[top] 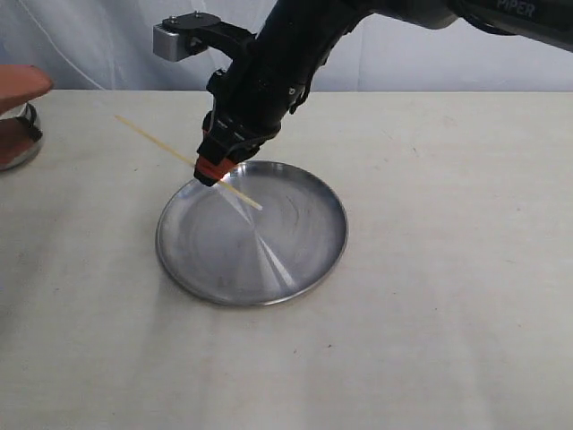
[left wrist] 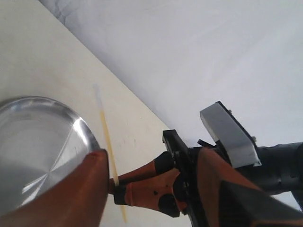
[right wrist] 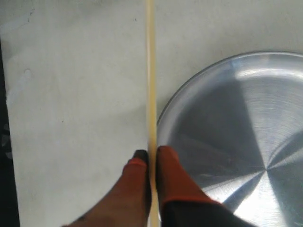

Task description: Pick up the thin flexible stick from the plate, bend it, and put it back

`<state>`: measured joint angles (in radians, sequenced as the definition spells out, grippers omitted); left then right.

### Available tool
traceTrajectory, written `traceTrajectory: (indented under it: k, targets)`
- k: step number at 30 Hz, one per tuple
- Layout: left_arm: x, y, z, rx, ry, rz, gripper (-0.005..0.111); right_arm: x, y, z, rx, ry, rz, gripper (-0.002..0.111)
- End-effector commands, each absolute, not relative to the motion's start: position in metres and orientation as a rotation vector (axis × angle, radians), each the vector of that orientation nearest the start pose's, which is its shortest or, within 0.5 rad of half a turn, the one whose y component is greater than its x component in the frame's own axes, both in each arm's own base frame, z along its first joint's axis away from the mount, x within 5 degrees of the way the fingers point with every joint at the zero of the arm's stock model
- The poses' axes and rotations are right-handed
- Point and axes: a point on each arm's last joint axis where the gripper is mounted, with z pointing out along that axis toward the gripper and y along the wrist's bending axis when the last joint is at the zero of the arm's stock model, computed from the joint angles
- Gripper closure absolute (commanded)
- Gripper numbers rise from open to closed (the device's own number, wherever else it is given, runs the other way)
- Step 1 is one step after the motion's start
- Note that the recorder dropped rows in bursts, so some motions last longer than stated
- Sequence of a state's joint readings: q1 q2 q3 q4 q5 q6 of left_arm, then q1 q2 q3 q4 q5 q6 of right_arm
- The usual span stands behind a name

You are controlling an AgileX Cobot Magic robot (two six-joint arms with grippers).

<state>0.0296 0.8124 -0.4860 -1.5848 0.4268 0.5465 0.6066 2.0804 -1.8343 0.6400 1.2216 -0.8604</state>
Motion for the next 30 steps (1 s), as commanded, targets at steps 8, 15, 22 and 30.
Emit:
traceTrajectory:
  k: [8, 15, 22, 30]
  targets:
    - [0.188, -0.033, 0.282, -0.626, 1.859, -1.025, 0.052, 0.329, 0.298, 0.270, -1.617, 2.170, 0.953, 0.109]
    - [0.197, -0.033, 0.286, -0.612, 1.861, -1.009, 0.052, 0.317, 0.310, 0.274, -1.656, 2.138, 0.970, 0.109]
    - [0.208, -0.033, 0.286, -0.601, 1.882, -1.007, 0.052, 0.301, 0.325, 0.276, -1.707, 2.102, 0.994, 0.109]
    - [0.211, -0.034, 0.283, -0.606, 1.895, -1.011, 0.053, 0.296, 0.324, 0.287, -1.712, 2.070, 0.989, 0.109]
